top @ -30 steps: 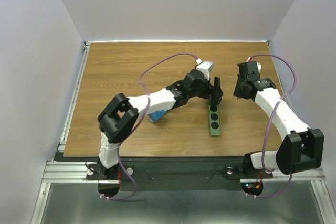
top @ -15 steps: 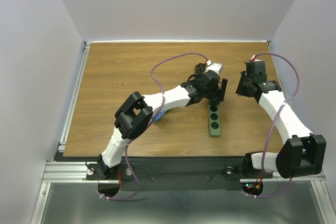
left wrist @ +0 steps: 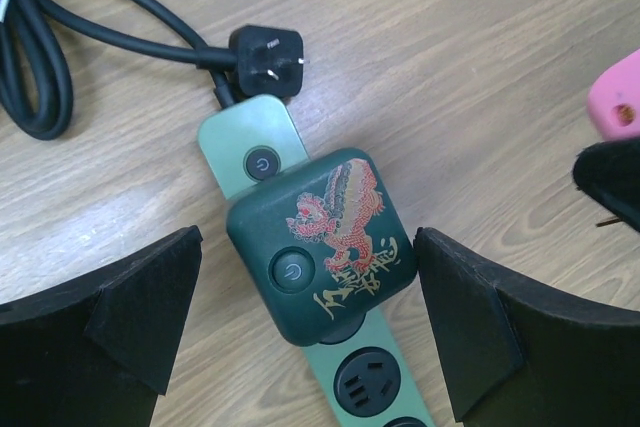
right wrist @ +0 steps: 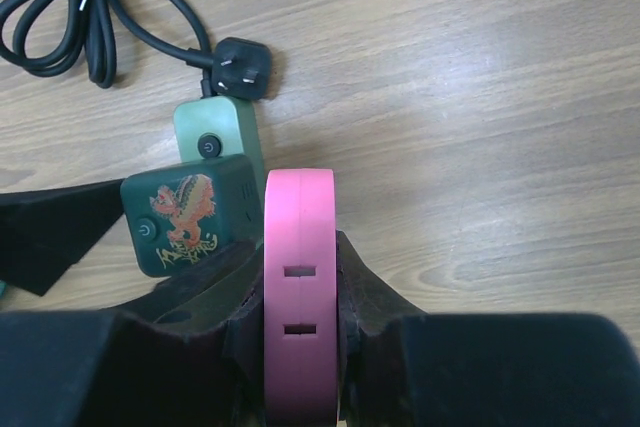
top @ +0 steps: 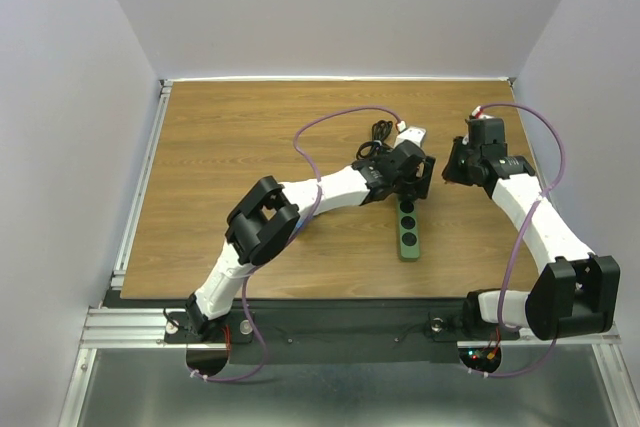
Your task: Insert the plug
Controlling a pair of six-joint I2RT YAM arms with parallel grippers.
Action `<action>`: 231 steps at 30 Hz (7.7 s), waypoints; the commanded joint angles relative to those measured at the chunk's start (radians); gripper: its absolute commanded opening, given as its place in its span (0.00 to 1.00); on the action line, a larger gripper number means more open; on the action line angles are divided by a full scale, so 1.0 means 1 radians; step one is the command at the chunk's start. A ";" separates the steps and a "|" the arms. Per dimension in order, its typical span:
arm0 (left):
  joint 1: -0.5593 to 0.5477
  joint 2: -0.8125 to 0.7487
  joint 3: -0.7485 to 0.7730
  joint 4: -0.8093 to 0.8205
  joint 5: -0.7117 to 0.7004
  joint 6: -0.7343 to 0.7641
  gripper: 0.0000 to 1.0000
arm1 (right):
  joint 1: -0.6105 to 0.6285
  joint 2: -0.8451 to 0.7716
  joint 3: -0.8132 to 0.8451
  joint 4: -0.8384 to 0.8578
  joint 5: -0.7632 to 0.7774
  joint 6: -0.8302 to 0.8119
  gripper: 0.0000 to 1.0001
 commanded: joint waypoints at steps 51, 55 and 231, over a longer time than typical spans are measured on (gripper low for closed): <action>0.179 -0.682 -0.693 0.204 0.257 0.047 0.95 | 0.167 -0.095 -0.081 0.232 -0.479 0.060 0.00; 0.179 -0.680 -0.813 0.346 0.403 0.012 0.95 | 0.200 -0.103 -0.115 0.232 -0.377 0.094 0.01; 0.340 -0.332 -0.654 0.413 0.322 0.001 0.55 | 0.892 0.146 -0.466 0.565 0.426 0.261 0.00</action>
